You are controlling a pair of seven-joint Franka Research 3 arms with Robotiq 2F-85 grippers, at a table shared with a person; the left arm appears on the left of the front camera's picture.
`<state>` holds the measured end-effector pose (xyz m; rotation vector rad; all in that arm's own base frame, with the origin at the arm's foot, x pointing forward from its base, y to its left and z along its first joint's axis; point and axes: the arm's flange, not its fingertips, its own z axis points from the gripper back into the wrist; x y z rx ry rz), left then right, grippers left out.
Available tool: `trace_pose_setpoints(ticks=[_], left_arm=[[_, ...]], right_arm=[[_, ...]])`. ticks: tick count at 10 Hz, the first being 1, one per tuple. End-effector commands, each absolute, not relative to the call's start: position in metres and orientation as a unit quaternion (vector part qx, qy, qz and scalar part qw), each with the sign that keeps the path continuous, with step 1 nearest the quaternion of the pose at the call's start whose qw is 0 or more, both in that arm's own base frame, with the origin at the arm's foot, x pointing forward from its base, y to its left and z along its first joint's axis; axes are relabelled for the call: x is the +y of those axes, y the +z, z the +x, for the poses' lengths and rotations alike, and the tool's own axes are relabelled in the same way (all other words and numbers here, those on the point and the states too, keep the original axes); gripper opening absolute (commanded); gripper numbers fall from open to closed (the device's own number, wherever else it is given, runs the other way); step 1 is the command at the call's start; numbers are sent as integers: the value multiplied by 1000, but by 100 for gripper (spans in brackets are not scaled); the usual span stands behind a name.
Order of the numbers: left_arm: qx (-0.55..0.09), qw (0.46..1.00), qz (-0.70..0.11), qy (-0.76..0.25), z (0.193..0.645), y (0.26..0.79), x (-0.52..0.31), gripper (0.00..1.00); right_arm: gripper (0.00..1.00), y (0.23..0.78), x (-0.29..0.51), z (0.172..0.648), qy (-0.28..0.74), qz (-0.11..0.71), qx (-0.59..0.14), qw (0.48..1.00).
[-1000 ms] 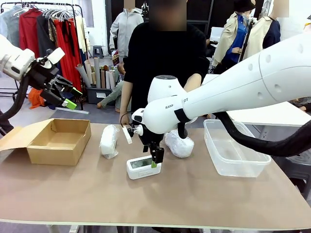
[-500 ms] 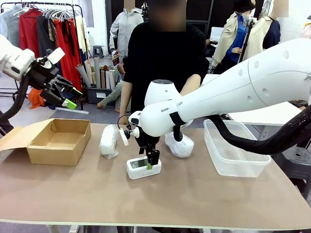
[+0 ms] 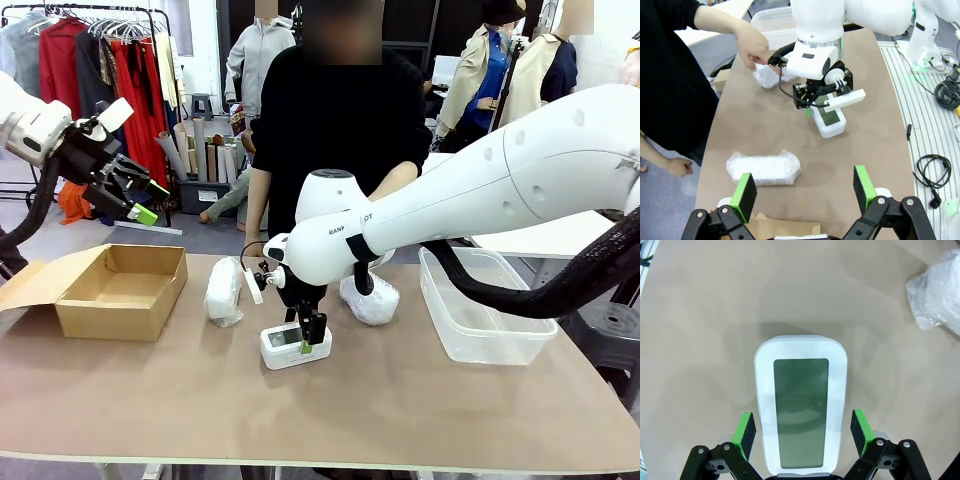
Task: Separate and place wrapped and unwrapped clocks.
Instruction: Pick up the Digital clock indicated by the person.
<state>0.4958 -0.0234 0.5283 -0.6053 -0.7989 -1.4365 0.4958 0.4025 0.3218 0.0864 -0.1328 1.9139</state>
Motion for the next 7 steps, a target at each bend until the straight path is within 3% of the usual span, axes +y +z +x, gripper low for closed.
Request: trace_pose_setpoints(ticks=[1,5,6,7], left_arm=[[-351,640,-265,-630,496,529,-23,100],[-351,640,-265,-630,496,529,-23,100],[-351,640,-265,-630,496,529,-23,100],[-351,640,-265,-630,496,529,-23,100]], right_arm=[[100,319,409,497,812,33,-50,580],[100,311,407,496,813,39,-36,580],[93,309,406,495,823,37,-31,566],[73,309,407,494,821,38,-33,569]])
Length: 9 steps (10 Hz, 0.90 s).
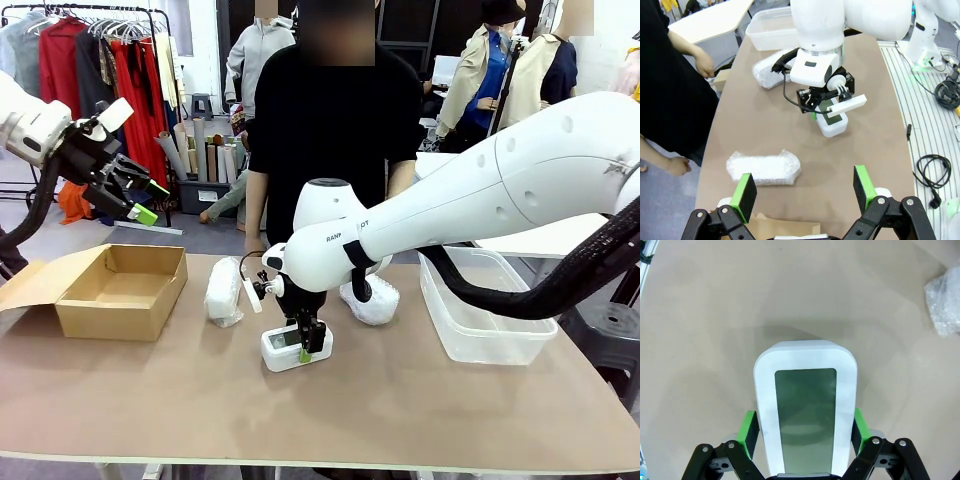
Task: Separate and place wrapped and unwrapped clocks.
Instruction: Pick up the Digital clock indicated by the person.
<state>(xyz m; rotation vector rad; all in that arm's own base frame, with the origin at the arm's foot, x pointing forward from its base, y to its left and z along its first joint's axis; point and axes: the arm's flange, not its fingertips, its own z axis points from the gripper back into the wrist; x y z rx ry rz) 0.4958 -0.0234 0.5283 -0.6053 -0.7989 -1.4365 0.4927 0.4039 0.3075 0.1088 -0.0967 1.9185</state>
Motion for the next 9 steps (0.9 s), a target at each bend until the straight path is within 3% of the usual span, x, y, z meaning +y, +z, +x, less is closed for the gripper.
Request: trace_pose_setpoints(ticks=[1,3,4,9], left_arm=[[-351,640,-265,-630,496,529,-23,100],[-351,640,-265,-630,496,529,-23,100],[-351,640,-265,-630,496,529,-23,100],[-351,640,-265,-630,496,529,-23,100]], right_arm=[[53,310,406,494,820,41,-32,570],[13,309,406,493,820,45,-32,570],[0,311,406,491,820,46,-32,570],[0,365,413,478,803,55,-41,591]])
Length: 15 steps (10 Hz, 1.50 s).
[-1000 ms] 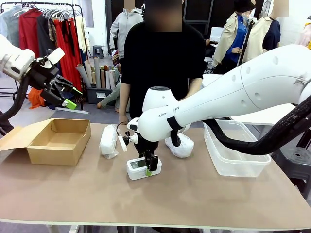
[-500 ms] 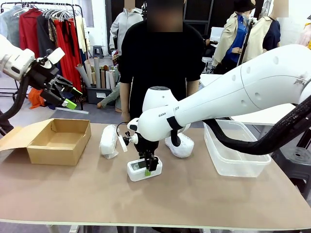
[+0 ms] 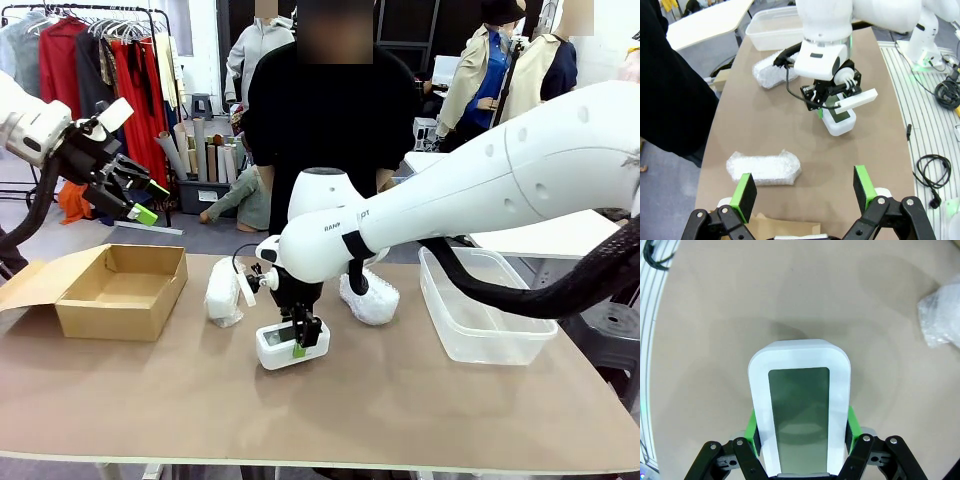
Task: Separate and place wrapped and unwrapped clocks.
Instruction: Pick up the Digital clock indicated by the person.
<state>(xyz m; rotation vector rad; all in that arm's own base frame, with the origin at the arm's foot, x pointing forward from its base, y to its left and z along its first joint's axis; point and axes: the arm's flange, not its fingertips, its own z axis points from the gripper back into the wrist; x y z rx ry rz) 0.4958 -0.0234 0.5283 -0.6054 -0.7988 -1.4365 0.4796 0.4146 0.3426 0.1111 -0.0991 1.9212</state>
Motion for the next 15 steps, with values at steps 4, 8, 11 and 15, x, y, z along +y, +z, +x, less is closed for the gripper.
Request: trace_pose_setpoints(ticks=[4,8,11,15], left_arm=[[-351,640,-265,-630,496,529,-23,100],[-351,640,-265,-630,496,529,-23,100],[-351,640,-265,-630,496,529,-23,100],[-351,640,-265,-630,496,529,-23,100]], right_arm=[[0,449,414,479,776,35,-45,628],[0,532,411,474,755,32,-64,651],[0,590,410,463,735,41,-84,672],[0,650,398,454,698,28,-110,707]])
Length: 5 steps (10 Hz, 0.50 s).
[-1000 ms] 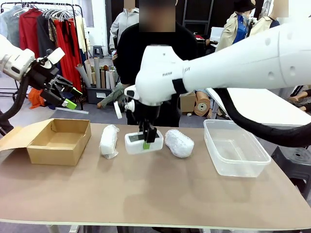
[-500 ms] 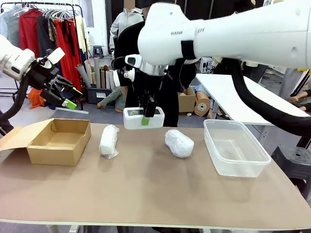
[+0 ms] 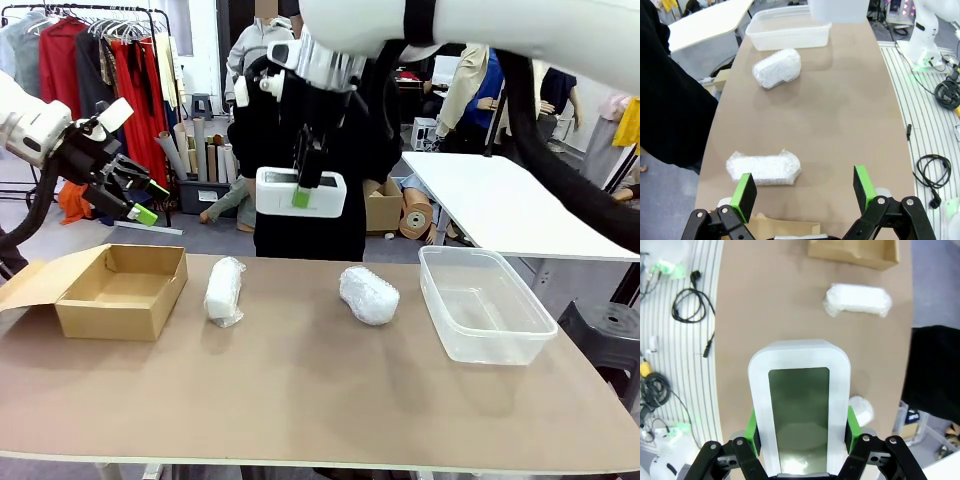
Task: Separate and place wrapped and unwrapped clocks.
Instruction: Pick up the Digital clock indicated by the person.
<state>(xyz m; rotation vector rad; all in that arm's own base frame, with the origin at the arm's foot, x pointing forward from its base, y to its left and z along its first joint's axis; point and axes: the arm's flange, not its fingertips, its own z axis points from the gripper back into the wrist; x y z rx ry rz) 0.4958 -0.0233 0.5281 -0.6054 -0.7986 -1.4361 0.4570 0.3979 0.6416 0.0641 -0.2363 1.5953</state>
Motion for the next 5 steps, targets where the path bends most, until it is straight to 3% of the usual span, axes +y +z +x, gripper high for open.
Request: trace_pose_setpoints(ticks=[1,5], left_arm=[[-351,640,-265,-630,496,529,-23,100],[-351,640,-265,-630,496,529,-23,100]], right_arm=[[0,661,393,452,694,22,-122,709],[0,677,385,444,684,0,-141,716]])
